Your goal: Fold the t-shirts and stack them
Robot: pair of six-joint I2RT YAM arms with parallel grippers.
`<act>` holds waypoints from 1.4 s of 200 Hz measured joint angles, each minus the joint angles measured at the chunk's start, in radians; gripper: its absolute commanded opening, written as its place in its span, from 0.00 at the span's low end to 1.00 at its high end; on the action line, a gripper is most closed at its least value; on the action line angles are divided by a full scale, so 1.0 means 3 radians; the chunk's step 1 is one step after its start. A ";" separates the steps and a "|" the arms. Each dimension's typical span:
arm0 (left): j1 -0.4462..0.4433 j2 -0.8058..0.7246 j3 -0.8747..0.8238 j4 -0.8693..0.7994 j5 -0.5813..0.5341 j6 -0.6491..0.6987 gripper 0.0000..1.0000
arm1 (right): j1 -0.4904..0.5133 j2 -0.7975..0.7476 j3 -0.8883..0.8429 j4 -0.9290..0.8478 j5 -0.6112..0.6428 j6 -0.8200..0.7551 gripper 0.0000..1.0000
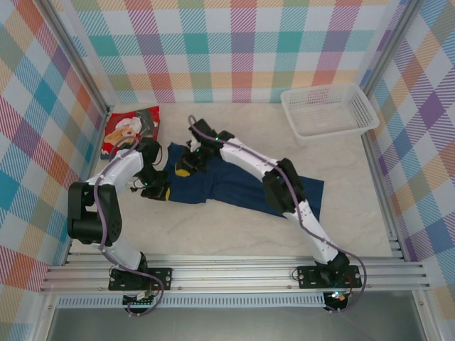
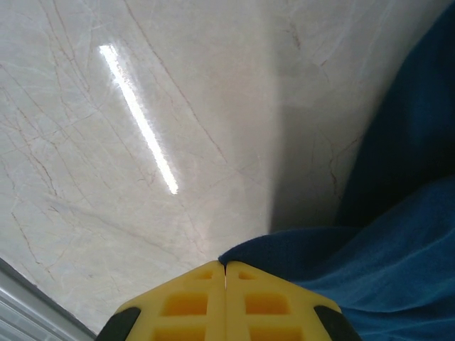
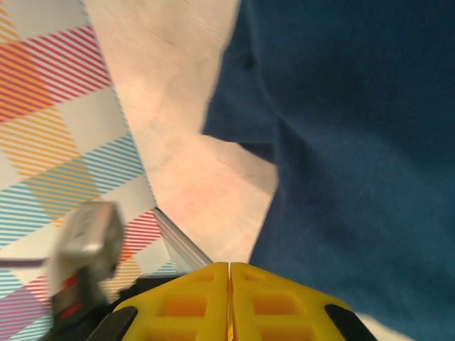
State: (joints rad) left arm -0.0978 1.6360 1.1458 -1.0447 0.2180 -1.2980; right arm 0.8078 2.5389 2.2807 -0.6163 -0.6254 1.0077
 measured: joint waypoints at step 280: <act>-0.0066 0.0837 0.1069 0.0253 0.0064 -0.0484 0.00 | -0.0004 0.0267 0.0132 -0.0399 0.0352 -0.0350 0.39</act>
State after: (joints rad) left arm -0.1177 1.8870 1.4666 -0.9688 0.2371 -1.4433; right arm 0.8066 2.6190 2.3203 -0.7361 -0.5198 0.9028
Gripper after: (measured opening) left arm 0.049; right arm 0.366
